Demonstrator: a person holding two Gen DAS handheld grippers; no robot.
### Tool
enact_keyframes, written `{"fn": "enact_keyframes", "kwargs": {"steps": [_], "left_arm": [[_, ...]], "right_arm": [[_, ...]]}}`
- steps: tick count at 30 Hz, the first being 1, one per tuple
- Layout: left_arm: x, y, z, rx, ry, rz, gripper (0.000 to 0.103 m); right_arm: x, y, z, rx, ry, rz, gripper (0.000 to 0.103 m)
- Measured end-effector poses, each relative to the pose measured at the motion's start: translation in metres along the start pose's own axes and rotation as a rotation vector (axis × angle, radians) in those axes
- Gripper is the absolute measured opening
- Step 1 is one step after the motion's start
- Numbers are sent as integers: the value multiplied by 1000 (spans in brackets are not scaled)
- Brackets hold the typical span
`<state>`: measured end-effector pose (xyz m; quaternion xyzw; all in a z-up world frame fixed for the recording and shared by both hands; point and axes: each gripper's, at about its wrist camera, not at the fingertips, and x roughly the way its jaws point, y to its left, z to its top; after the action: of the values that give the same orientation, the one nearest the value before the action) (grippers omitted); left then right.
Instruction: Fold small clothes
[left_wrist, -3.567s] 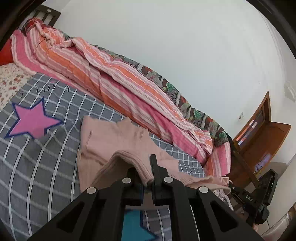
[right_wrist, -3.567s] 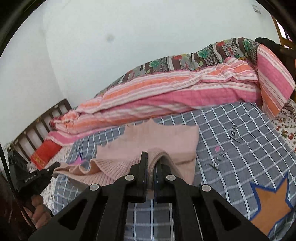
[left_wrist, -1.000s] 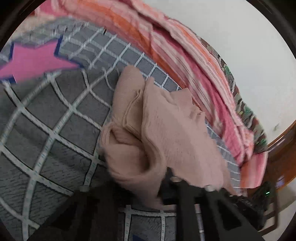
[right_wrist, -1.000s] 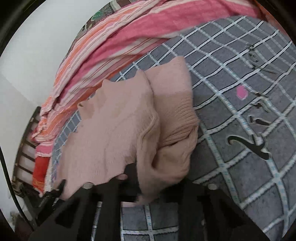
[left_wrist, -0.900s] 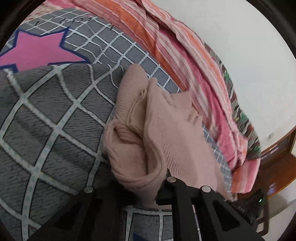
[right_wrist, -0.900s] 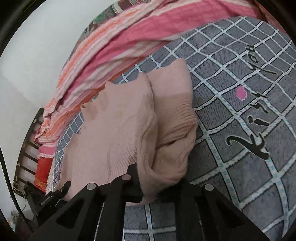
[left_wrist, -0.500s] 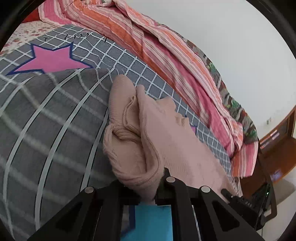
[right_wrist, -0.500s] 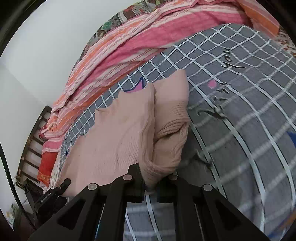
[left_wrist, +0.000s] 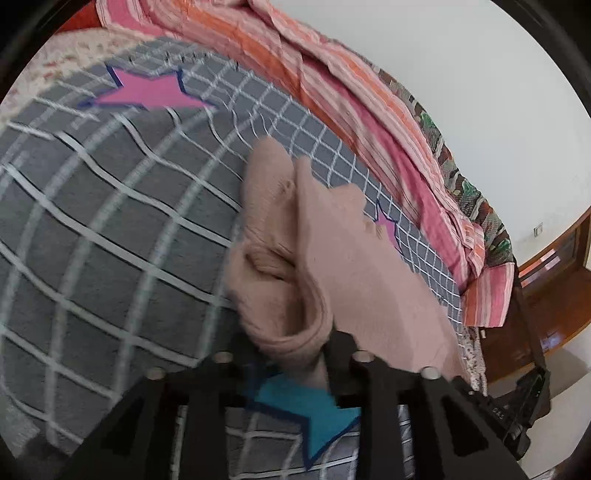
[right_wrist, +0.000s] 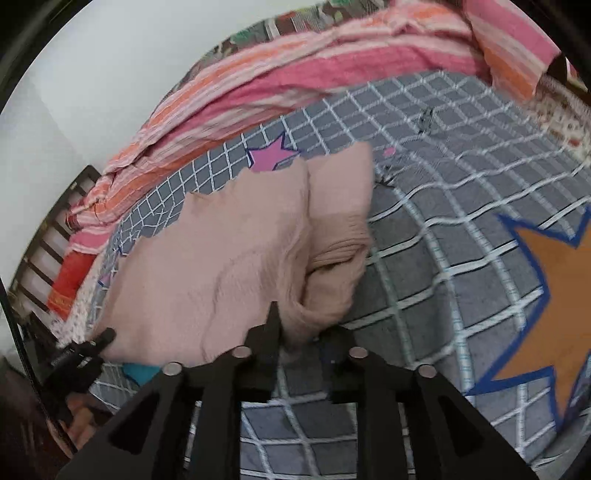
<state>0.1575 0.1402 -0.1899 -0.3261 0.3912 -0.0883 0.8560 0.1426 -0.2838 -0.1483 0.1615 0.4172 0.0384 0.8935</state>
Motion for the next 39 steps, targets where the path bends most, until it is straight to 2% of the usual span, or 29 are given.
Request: {"fn": "enact_keyframes", "kwargs": {"steps": [1, 4, 7, 10, 14, 19, 23, 28, 29, 30, 31, 32, 33, 34, 37, 39], "left_arm": [[-7, 2, 1, 14, -22, 18, 42], [-23, 1, 10, 71, -81, 59, 48], [-25, -13, 29, 139, -106, 103, 48], [-19, -30, 46, 184, -118, 104, 50], [3, -51, 62, 239, -106, 117, 50], [41, -61, 80, 269, -61, 146, 50], [72, -63, 90, 303, -7, 182, 49], [97, -61, 99, 324, 34, 215, 48], [99, -60, 101, 321, 33, 210, 46], [101, -59, 103, 312, 33, 206, 43], [104, -59, 104, 302, 37, 203, 32], [107, -57, 105, 289, 47, 195, 19], [112, -55, 107, 270, 67, 181, 13], [115, -54, 108, 259, 74, 172, 8], [111, -53, 110, 234, 37, 116, 8], [108, -53, 111, 233, 22, 104, 8]], "right_arm": [[-3, 0, 0, -14, -11, -16, 34], [-16, -3, 4, -60, -61, -64, 35], [-23, 4, 15, -120, -96, -91, 36], [-20, 22, 30, -208, -138, -136, 44], [-6, 40, 48, -274, -148, -158, 44], [31, 46, 77, -257, -101, -156, 44], [70, 37, 103, -200, -49, -156, 44], [122, 26, 124, -144, 92, -149, 43], [128, 27, 125, -154, 109, -151, 41], [133, 29, 125, -166, 119, -151, 32], [139, 31, 124, -186, 134, -144, 16], [141, 34, 122, -200, 136, -141, 12], [140, 37, 120, -222, 114, -155, 8], [136, 39, 119, -242, 87, -159, 5], [119, 30, 117, -204, 0, -127, 5], [116, 20, 119, -163, 2, -113, 5]]}}
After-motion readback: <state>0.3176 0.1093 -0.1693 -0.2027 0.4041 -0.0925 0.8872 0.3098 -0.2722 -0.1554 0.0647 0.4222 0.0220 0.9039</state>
